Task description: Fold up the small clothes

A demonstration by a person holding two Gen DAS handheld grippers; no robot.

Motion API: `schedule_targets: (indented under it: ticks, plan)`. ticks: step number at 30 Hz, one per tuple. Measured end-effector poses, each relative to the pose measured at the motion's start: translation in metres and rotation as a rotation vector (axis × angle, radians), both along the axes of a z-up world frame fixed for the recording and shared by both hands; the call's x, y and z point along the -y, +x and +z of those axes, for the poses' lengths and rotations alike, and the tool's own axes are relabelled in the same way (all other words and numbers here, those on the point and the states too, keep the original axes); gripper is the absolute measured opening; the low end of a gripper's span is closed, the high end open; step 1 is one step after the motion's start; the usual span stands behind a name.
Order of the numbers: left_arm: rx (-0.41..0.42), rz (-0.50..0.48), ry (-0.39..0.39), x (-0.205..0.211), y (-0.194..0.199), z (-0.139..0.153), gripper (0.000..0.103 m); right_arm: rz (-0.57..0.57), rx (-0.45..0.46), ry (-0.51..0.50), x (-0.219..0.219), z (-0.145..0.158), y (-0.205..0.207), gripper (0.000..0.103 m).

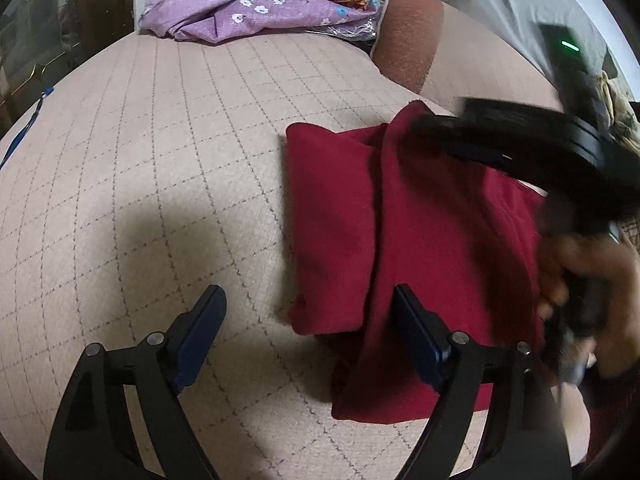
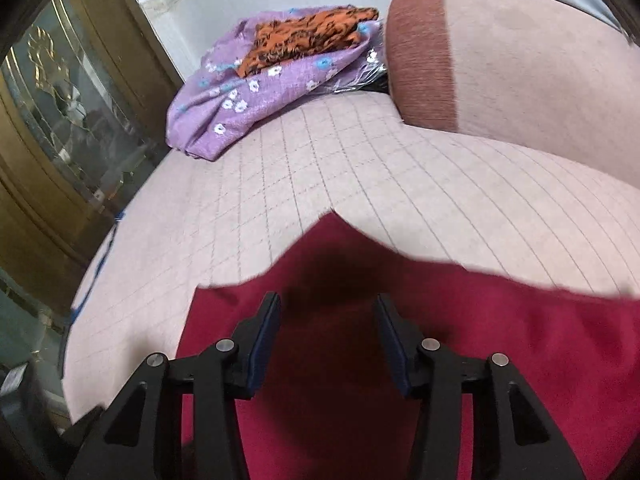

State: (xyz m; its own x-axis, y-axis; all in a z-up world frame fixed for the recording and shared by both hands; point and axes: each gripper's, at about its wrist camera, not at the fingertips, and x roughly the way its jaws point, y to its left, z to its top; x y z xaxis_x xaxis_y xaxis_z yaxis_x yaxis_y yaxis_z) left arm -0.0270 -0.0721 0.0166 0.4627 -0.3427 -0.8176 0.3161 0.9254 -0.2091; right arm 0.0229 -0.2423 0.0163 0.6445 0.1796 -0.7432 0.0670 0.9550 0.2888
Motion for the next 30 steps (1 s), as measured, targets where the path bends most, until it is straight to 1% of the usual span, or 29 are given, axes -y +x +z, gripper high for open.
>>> schedule_targets:
  ticks: [4, 5, 6, 8, 11, 14, 15, 17, 18, 19, 20, 21, 22, 23, 24, 25, 26, 28, 30]
  plan:
    - [0.0, -0.002, -0.008, 0.0, 0.002, -0.001, 0.085, 0.03, -0.082, -0.031, -0.017, -0.024, 0.038, 0.049]
    - [0.0, -0.004, -0.007, 0.001, 0.002, -0.001, 0.086, 0.031, -0.077, -0.047, -0.021, -0.027, 0.042, 0.051]
    - [0.0, -0.005, -0.006, 0.001, 0.004, -0.001, 0.086, 0.031, -0.061, -0.06, -0.022, -0.027, 0.043, 0.051]
    - [-0.002, -0.006, -0.009, 0.0, 0.003, 0.0, 0.085, 0.026, -0.063, -0.076, -0.025, -0.025, 0.046, 0.052]
    - [-0.024, 0.0, -0.033, -0.007, 0.005, 0.002, 0.085, 0.02, -0.076, -0.047, -0.022, -0.018, 0.041, 0.052]
    - [-0.025, 0.011, -0.058, -0.018, 0.002, 0.007, 0.085, 0.032, -0.045, 0.021, -0.021, -0.003, 0.022, 0.052]
    - [-0.03, 0.009, -0.066, -0.02, 0.002, 0.007, 0.085, 0.057, -0.03, 0.022, -0.026, 0.001, 0.012, 0.052]
    - [-0.042, 0.002, -0.077, -0.023, 0.002, 0.008, 0.086, 0.096, -0.054, -0.009, -0.039, 0.001, 0.009, 0.053]
    - [-0.051, -0.012, -0.076, -0.022, 0.002, 0.006, 0.086, 0.117, -0.079, -0.011, -0.045, -0.004, 0.01, 0.056]
    - [-0.065, -0.028, -0.072, -0.021, 0.003, 0.004, 0.086, 0.13, -0.112, -0.011, -0.049, -0.012, 0.015, 0.063]
    - [-0.075, -0.036, -0.074, -0.021, 0.003, 0.003, 0.086, 0.137, -0.141, -0.021, -0.051, -0.019, 0.018, 0.063]
    - [-0.086, -0.046, -0.079, -0.021, 0.003, 0.003, 0.085, 0.133, -0.14, -0.059, -0.055, -0.02, 0.02, 0.063]
    - [-0.086, -0.049, -0.081, -0.022, 0.002, 0.004, 0.085, 0.125, -0.139, -0.076, -0.059, -0.016, 0.019, 0.066]
    - [-0.086, -0.05, -0.084, -0.022, 0.002, 0.005, 0.086, 0.123, -0.148, -0.069, -0.061, -0.012, 0.02, 0.071]
    - [-0.089, -0.05, -0.088, -0.022, 0.002, 0.005, 0.085, 0.128, -0.155, -0.023, -0.063, -0.007, 0.021, 0.073]
    - [-0.097, -0.05, -0.091, -0.021, 0.002, 0.004, 0.085, 0.138, -0.151, 0.012, -0.065, -0.003, 0.023, 0.078]
    - [-0.099, -0.051, -0.09, -0.021, 0.002, 0.004, 0.086, 0.147, -0.149, 0.028, -0.066, -0.001, 0.024, 0.081]
    - [-0.091, -0.055, -0.081, -0.019, 0.0, 0.004, 0.086, 0.151, -0.19, -0.015, -0.079, -0.003, 0.031, 0.083]
    - [-0.09, -0.053, -0.082, -0.018, 0.0, 0.004, 0.086, 0.16, -0.232, -0.1, -0.092, -0.012, 0.038, 0.087]
